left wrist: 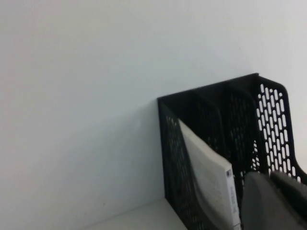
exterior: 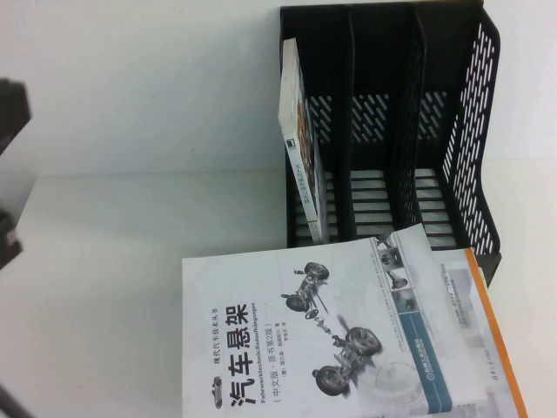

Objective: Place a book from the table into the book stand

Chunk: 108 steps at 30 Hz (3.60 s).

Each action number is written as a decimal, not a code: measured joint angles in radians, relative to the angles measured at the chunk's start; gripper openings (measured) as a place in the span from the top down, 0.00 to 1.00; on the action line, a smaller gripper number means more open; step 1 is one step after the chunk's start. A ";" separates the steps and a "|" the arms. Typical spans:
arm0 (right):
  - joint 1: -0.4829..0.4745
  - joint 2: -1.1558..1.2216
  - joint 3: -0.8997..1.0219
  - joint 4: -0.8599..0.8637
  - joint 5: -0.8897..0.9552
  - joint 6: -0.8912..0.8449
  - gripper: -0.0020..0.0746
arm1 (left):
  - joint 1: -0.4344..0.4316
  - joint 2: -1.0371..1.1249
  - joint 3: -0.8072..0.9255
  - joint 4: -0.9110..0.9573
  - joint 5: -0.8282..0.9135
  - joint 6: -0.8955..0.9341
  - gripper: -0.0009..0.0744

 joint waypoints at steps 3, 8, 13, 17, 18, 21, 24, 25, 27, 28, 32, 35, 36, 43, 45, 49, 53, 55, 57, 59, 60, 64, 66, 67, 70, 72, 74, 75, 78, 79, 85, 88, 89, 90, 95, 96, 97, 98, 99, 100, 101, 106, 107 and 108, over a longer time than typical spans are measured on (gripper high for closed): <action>0.000 0.000 0.000 0.002 0.000 0.000 0.98 | 0.098 -0.092 0.097 -0.095 -0.060 0.060 0.99; 0.000 0.000 0.000 0.002 0.000 0.000 0.98 | 0.283 -0.233 0.270 -0.334 -0.214 0.305 0.99; 0.000 0.000 0.000 0.002 0.000 0.000 0.98 | 0.475 -0.379 0.432 -0.518 -0.330 0.428 0.99; 0.000 0.000 0.000 0.004 0.000 0.000 0.98 | 0.609 -0.491 0.554 -0.659 -0.345 0.438 0.99; 0.000 0.000 0.000 0.004 0.000 0.000 0.98 | 0.639 -0.519 0.588 -0.683 -0.343 0.440 0.99; 0.000 0.000 0.000 0.004 0.000 0.000 0.98 | 0.710 -0.584 0.702 -0.719 -0.332 0.440 0.99; 0.000 0.000 0.000 0.004 0.000 0.000 0.98 | 0.764 -0.644 0.828 -0.727 -0.323 0.440 0.99; 0.000 0.000 0.000 0.004 0.000 0.000 0.98 | 0.781 -0.662 0.859 -0.730 -0.321 0.440 0.99; 0.000 0.000 0.000 0.004 0.000 0.000 0.98 | 0.807 -0.690 0.933 -0.748 -0.321 0.440 0.99; 0.000 0.000 0.000 0.004 0.000 0.000 0.98 | 0.815 -0.692 0.958 -0.752 -0.318 0.440 0.99; 0.000 0.000 0.000 0.004 0.000 0.000 0.98 | 0.825 -0.696 0.985 -0.753 -0.238 0.437 0.99; 0.000 0.000 0.000 0.004 0.000 0.000 0.98 | 0.826 -0.697 0.985 -0.747 -0.240 0.437 0.99; 0.000 0.000 0.000 0.004 0.000 0.000 0.98 | 0.828 -0.697 0.985 -0.747 -0.242 0.437 0.99; 0.000 0.000 0.000 0.004 0.000 0.000 0.98 | 0.828 -0.697 0.985 -0.744 -0.244 0.437 0.99; 0.000 0.000 0.000 0.004 0.000 0.000 0.98 | 0.828 -0.697 0.985 -0.738 -0.235 0.437 0.99; 0.000 0.000 0.000 0.004 0.000 0.000 0.98 | 0.828 -0.697 0.985 -0.732 -0.233 0.469 0.99; 0.000 0.000 0.000 0.004 0.000 0.000 0.98 | 0.825 -0.697 0.983 -0.730 -0.230 0.491 0.99; 0.000 0.000 0.000 0.004 0.000 0.000 0.98 | 0.812 -0.697 0.983 -0.728 -0.229 0.512 0.99; 0.000 0.000 0.000 0.004 0.000 0.000 0.98 | 0.799 -0.697 0.983 -0.727 -0.229 0.525 0.99; 0.000 0.000 0.000 0.004 0.000 0.000 0.98 | 0.792 -0.697 0.983 -0.727 -0.229 0.529 0.99; 0.000 0.000 0.000 0.004 0.000 0.000 0.98 | 0.790 -0.697 0.983 -0.730 -0.229 0.536 0.99; 0.000 0.000 0.000 0.004 0.000 0.000 0.98 | 0.790 -0.697 0.983 -0.736 -0.226 0.541 0.99; 0.000 0.000 0.000 0.004 0.000 0.000 0.98 | 0.790 -0.697 0.983 -0.736 -0.226 0.541 0.99; 0.000 0.000 0.000 0.004 0.000 0.000 0.98 | 0.790 -0.697 0.983 -0.736 -0.226 0.541 0.99; 0.000 0.000 0.000 0.004 0.000 0.000 0.98 | 0.790 -0.697 0.983 -0.736 -0.226 0.541 0.99; 0.000 0.000 0.000 0.006 0.000 0.000 0.98 | 0.790 -0.697 0.983 -0.736 -0.226 0.541 0.99; 0.000 0.000 0.000 0.006 0.000 0.000 0.98 | 0.790 -0.697 0.983 -0.738 -0.226 0.541 0.99; 0.000 0.000 0.000 0.006 0.000 0.000 0.98 | 0.790 -0.697 0.983 -0.738 -0.226 0.541 0.99; 0.000 0.000 0.000 0.006 0.000 0.000 0.98 | 0.790 -0.697 0.983 -0.738 -0.226 0.541 0.99; 0.000 0.000 0.002 0.006 0.000 0.000 0.98 | 0.790 -0.697 0.983 -0.738 -0.226 0.541 0.99; -0.086 -0.094 0.066 -0.038 -0.091 0.013 0.98 | 0.789 -0.697 0.983 -0.738 -0.226 0.541 0.99; -0.237 -0.170 0.141 -0.080 -0.225 0.002 0.98 | 0.786 -0.697 0.983 -0.738 -0.226 0.541 0.99; -0.294 -0.191 0.175 -0.085 -0.274 0.000 0.98 | 0.784 -0.697 0.983 -0.738 -0.226 0.541 0.99; -0.350 -0.201 0.212 -0.090 -0.322 -0.002 0.98 | 0.782 -0.697 0.983 -0.738 -0.226 0.541 0.99; -0.520 -0.208 0.318 -0.092 -0.391 -0.004 0.98 | 0.780 -0.697 0.983 -0.738 -0.226 0.541 0.99; -0.529 -0.208 0.321 -0.094 -0.360 -0.004 0.98 | 0.780 -0.697 0.983 -0.738 -0.226 0.541 0.99; -0.534 -0.208 0.323 -0.094 -0.330 -0.004 0.98 | 0.780 -0.697 0.983 -0.738 -0.226 0.541 0.99; -0.533 -0.208 0.323 -0.096 -0.291 -0.004 0.98 | 0.780 -0.697 0.983 -0.738 -0.226 0.541 0.99; -0.534 -0.208 0.323 -0.101 -0.276 -0.011 0.98 | 0.780 -0.697 0.983 -0.738 -0.226 0.541 0.99; -0.534 -0.208 0.323 -0.103 -0.274 -0.022 0.98 | 0.780 -0.697 0.983 -0.738 -0.226 0.541 0.99; -0.534 -0.208 0.321 -0.107 -0.272 -0.033 0.98 | 0.780 -0.697 0.983 -0.738 -0.226 0.541 0.99; -0.534 -0.208 0.321 -0.118 -0.270 -0.049 0.98 | 0.780 -0.697 0.983 -0.738 -0.226 0.541 0.99; -0.534 -0.208 0.321 -0.118 -0.270 -0.049 0.98 | 0.780 -0.697 0.983 -0.738 -0.226 0.541 0.99; -0.534 -0.208 0.321 -0.118 -0.270 -0.049 0.98 | 0.780 -0.697 0.983 -0.738 -0.226 0.541 0.99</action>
